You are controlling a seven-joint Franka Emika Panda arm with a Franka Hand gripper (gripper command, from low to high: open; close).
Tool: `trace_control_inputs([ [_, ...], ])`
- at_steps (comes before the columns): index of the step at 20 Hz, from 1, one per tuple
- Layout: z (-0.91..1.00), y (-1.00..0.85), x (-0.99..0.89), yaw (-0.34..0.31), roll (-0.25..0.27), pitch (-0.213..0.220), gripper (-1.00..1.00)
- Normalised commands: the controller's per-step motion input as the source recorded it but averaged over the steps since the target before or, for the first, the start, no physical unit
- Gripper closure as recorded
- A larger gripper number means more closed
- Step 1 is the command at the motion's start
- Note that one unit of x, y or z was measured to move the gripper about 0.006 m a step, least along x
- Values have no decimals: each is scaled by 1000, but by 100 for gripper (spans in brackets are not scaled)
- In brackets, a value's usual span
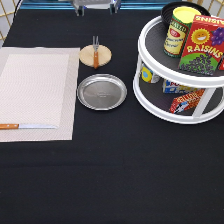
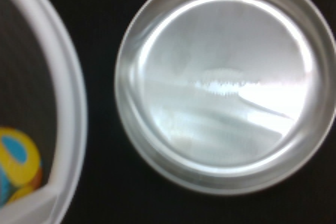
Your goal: Arrange plate and fork
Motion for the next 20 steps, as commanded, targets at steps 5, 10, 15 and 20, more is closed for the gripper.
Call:
trace_control_inputs([
  [5,-293,-148,739,0,-5,3,-100],
  [10,-398,-202,568,0,0,-2,-100],
  [15,-456,-194,473,0,2,-7,-100],
  [20,-406,8,471,0,0,-1,-100],
])
